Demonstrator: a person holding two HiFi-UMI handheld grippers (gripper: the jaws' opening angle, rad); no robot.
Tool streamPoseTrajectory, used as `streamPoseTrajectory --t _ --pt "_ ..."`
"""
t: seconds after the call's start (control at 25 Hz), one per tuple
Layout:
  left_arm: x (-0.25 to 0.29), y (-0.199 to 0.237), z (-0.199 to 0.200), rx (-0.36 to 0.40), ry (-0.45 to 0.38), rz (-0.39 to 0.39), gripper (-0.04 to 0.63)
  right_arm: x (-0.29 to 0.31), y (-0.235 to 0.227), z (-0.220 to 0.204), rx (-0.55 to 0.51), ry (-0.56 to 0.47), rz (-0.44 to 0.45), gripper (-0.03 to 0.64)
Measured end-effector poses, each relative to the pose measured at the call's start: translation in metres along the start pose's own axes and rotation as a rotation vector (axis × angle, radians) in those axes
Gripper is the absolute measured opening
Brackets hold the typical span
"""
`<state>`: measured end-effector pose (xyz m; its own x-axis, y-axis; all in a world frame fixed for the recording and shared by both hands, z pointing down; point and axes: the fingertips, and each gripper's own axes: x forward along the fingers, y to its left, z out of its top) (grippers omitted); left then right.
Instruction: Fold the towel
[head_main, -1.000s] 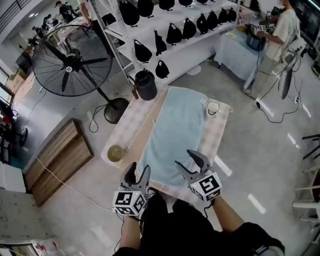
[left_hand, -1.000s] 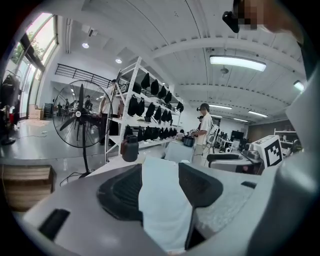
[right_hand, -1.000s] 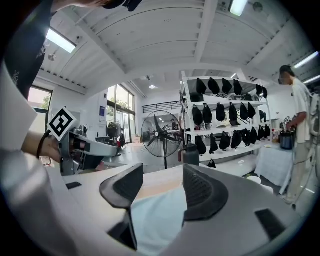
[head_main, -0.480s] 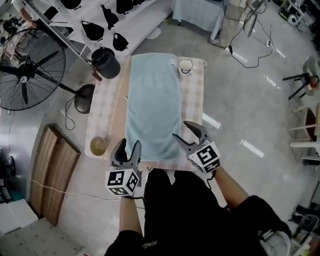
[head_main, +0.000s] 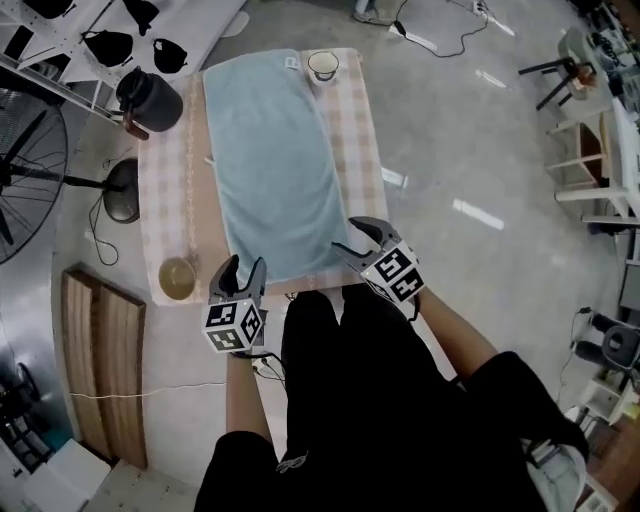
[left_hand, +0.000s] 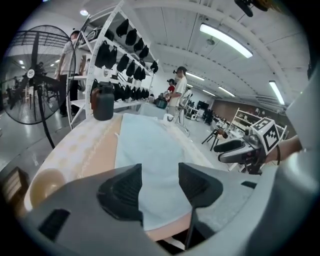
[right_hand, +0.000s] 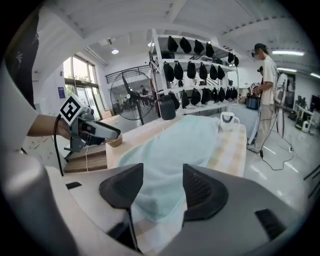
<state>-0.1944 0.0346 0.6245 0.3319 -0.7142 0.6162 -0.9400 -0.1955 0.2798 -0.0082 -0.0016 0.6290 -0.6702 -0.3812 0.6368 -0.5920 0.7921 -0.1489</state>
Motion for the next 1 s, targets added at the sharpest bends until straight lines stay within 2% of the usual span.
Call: streamPoseTrajectory --t 0.16,0.28,0.44,0.6,0.68,0.8,0.88,1.0 --pt "0.009 0.006 -0.032 0.091 0.109 -0.058 0.212 0.009 0.015 -0.041 -0.003 0.105 0.002 0.227" --pt "0.01 0.002 -0.054 0.269 0.23 -0.141 0.212 0.012 0.03 -0.056 0.006 0.155 0.038 0.225" --pt "0.018 0.003 -0.094 0.509 0.398 -0.263 0.212 0.016 0.033 -0.072 -0.011 0.204 0.014 0.224" --pt "0.022 0.017 -0.119 0.741 0.515 -0.334 0.212 0.031 0.037 -0.09 -0.041 0.287 0.043 0.224" --pt "0.022 0.018 -0.127 0.823 0.56 -0.37 0.212 0.035 0.037 -0.098 -0.075 0.338 0.058 0.224" --pt "0.023 0.021 -0.14 0.897 0.622 -0.417 0.212 0.038 0.037 -0.109 -0.157 0.417 0.064 0.224" --pt "0.024 0.024 -0.145 0.898 0.639 -0.431 0.212 0.042 0.037 -0.119 -0.192 0.47 0.074 0.222" --pt "0.022 0.028 -0.148 0.881 0.643 -0.436 0.212 0.046 0.037 -0.128 -0.188 0.514 0.086 0.222"
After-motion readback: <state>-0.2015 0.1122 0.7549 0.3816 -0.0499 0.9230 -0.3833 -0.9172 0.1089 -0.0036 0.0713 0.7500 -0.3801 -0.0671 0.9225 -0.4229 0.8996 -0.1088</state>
